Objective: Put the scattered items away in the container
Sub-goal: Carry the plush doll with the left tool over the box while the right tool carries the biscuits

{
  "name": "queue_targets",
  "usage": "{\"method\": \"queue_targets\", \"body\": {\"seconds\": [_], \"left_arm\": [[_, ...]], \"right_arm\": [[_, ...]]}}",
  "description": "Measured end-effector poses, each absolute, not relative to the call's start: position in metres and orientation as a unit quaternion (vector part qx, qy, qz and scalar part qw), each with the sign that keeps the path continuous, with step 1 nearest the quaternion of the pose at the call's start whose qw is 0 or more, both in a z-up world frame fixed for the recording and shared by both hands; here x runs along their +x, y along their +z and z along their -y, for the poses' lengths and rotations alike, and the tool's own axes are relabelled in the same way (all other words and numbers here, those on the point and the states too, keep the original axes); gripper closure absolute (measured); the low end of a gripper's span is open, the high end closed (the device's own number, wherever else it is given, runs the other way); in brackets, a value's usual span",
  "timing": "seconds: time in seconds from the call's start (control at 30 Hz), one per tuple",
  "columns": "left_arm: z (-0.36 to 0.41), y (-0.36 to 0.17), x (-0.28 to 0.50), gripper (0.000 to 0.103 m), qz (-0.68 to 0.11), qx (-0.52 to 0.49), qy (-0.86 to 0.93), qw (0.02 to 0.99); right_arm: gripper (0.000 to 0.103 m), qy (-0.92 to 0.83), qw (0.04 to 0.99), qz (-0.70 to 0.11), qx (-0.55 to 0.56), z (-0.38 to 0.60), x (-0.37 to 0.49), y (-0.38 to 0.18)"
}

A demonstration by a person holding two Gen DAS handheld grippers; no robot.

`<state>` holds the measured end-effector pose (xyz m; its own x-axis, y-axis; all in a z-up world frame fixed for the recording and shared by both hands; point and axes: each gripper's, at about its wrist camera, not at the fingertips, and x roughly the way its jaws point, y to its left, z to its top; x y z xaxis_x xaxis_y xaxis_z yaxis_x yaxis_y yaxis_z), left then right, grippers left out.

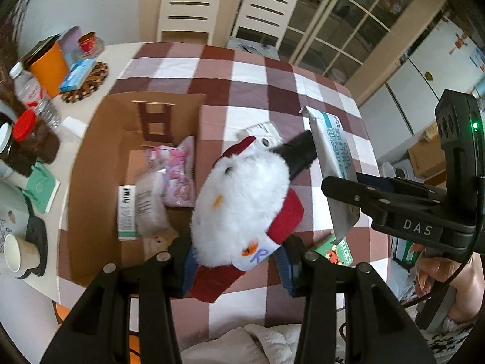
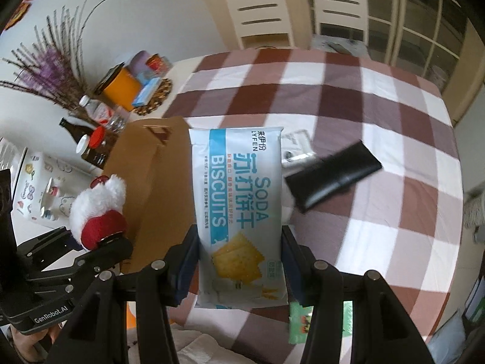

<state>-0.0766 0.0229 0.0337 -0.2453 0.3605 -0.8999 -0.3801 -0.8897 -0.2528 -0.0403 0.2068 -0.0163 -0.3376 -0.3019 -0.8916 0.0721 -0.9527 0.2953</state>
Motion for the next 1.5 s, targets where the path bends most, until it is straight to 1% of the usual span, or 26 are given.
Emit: {"method": "queue_targets", "body": {"seconds": [0.5, 0.8, 1.17, 1.5], "left_arm": [[0.054, 0.05, -0.094, 0.058, 0.046, -0.556, 0.809, 0.186], [0.089, 0.037, -0.104, 0.058, 0.067, -0.567, 0.806, 0.157], [0.099, 0.026, -0.113, 0.058, 0.063, -0.579, 0.799, 0.152], [0.092, 0.012, -0.123, 0.058, 0.031, -0.597, 0.788, 0.147]], "right_arm": [[0.051, -0.807, 0.178, 0.049, 0.561, -0.126, -0.072, 0.002], [0.051, -0.795, 0.218, 0.021, 0.565, -0.083, -0.086, 0.003], [0.051, -0.782, 0.235, 0.004, 0.577, -0.048, -0.1, -0.008], [0.051, -0.77, 0.232, -0.007, 0.594, -0.038, -0.116, -0.024]]}}
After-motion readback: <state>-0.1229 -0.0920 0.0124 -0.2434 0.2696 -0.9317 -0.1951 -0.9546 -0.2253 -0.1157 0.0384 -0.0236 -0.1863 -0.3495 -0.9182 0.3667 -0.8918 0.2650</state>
